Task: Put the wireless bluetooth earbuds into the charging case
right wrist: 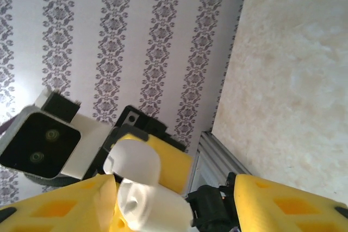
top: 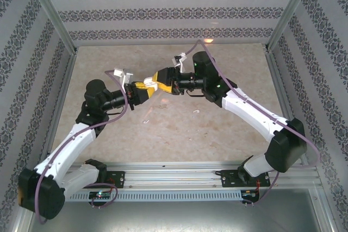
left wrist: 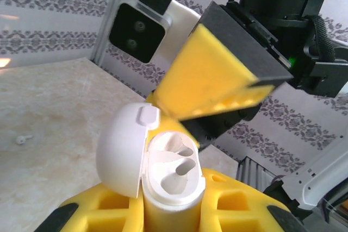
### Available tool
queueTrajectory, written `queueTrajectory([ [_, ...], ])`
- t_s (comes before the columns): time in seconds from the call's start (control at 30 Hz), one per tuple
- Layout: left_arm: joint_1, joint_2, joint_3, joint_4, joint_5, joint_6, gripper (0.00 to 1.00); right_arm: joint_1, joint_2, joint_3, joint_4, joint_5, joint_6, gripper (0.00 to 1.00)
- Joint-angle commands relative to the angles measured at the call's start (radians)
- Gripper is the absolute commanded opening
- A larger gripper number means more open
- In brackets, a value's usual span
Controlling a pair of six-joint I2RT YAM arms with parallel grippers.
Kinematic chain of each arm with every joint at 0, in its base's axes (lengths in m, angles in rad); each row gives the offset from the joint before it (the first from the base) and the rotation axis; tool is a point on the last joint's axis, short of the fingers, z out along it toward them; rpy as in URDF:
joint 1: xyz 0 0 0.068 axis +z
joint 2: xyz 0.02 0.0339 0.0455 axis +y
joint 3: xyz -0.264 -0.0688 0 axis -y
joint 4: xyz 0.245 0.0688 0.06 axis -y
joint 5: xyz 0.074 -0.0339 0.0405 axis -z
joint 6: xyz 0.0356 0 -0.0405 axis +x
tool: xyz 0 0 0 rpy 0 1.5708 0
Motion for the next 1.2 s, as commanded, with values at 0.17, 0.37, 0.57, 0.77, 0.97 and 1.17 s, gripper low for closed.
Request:
queueTrajectory([
  [0.17, 0.027, -0.211, -0.064, -0.321, -0.177, 0.082, 0.00, 0.003, -0.028, 0.000, -0.324, 0.225, -0.288, 0.51],
  [0.37, 0.029, -0.422, -0.063, -0.617, -0.298, 0.115, 0.00, 0.178, 0.078, 0.074, -0.514, 0.629, -0.610, 0.37],
  [0.57, 0.027, -0.573, 0.033, -0.956, -0.423, 0.181, 0.00, 0.326, 0.297, 0.192, -0.557, 0.741, -0.796, 0.36],
  [0.77, 0.025, -0.669, 0.052, -1.025, -0.503, 0.119, 0.00, 0.393, 0.542, 0.377, -0.652, 0.729, -0.946, 0.40],
  [0.97, 0.026, -0.684, 0.043, -1.035, -0.510, 0.091, 0.00, 0.400, 0.666, 0.475, -0.694, 0.677, -1.048, 0.48],
  [1.17, 0.028, -0.658, 0.049, -1.017, -0.481, 0.120, 0.00, 0.405, 0.765, 0.582, -0.799, 0.723, -1.126, 0.49],
])
